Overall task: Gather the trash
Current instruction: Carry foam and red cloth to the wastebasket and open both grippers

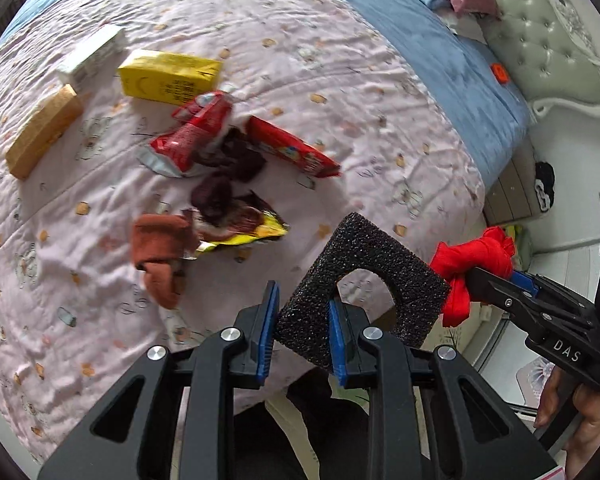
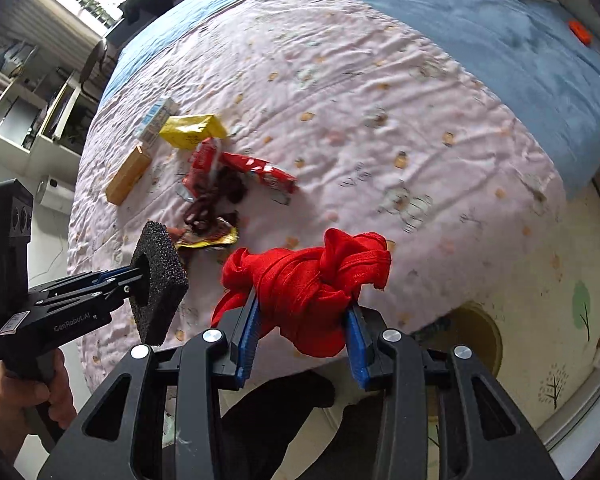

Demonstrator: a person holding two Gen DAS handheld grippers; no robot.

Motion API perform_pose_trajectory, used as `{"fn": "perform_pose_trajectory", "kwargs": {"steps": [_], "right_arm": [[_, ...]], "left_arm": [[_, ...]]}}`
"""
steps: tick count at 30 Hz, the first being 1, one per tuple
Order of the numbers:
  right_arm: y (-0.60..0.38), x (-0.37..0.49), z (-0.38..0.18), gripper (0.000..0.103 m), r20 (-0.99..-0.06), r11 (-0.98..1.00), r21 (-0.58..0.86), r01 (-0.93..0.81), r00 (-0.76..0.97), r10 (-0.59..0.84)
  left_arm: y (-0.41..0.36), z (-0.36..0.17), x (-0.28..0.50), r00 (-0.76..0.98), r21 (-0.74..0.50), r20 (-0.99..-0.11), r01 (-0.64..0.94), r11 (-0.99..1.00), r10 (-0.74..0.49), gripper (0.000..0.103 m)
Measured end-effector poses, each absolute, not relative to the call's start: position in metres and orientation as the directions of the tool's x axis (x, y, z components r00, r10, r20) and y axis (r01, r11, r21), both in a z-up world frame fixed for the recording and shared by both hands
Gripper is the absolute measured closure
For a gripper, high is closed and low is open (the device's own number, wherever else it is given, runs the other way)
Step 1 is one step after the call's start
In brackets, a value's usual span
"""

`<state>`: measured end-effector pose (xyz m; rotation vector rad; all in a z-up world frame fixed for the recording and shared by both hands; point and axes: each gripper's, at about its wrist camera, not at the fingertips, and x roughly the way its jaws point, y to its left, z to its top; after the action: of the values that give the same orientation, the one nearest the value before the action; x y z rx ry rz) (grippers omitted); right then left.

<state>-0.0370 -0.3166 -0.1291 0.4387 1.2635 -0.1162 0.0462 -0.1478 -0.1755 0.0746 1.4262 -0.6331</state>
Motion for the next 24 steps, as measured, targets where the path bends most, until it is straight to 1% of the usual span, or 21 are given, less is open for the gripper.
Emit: {"fn": "perform_pose_trajectory", "kwargs": {"steps": [5, 12, 20, 21, 22, 23, 24], "right_arm": [[-0.377, -0.112, -0.134, 0.066, -0.95, 0.881, 0.234, 0.412, 0.29, 0.116], [-0.436, -0.205, -0.164, 0.065, -0.97, 0.837, 0.205, 0.507, 0.22, 0.104], [-0.456, -0.256, -0.203, 0.065, -0.981, 0.836, 0.187, 0.516, 0.148, 0.128], [-0.456, -0.258, -0.205, 0.062, -0.981, 0.838, 0.186, 0.513, 0.141, 0.131], [-0.456, -0.26, -0.207, 0.058, -0.982, 0.84, 0.183, 0.511, 0.137, 0.131], [-0.457, -0.262, -0.208, 0.056, -0.983, 0.841, 0.18, 0.511, 0.133, 0.13], [-0.458, -0.263, -0.21, 0.056, -0.984, 0.841, 0.174, 0.511, 0.124, 0.128]], "left_arm": [[-0.217, -0.191, -0.016, -0.064, -0.332, -0.934, 0.514, 0.791, -0.351, 0.079], [-0.29, -0.226, -0.095, -0.153, -0.32, -0.946, 0.587, 0.744, -0.286, 0.079], [-0.337, -0.259, -0.135, -0.187, -0.271, -0.963, 0.662, 0.699, -0.196, 0.078], [-0.341, -0.26, -0.137, -0.188, -0.269, -0.963, 0.667, 0.695, -0.192, 0.078], [-0.345, -0.262, -0.139, -0.196, -0.272, -0.962, 0.672, 0.689, -0.189, 0.077], [-0.349, -0.264, -0.141, -0.2, -0.269, -0.963, 0.677, 0.685, -0.181, 0.075], [-0.352, -0.266, -0.143, -0.201, -0.264, -0.964, 0.682, 0.682, -0.171, 0.068]]}}
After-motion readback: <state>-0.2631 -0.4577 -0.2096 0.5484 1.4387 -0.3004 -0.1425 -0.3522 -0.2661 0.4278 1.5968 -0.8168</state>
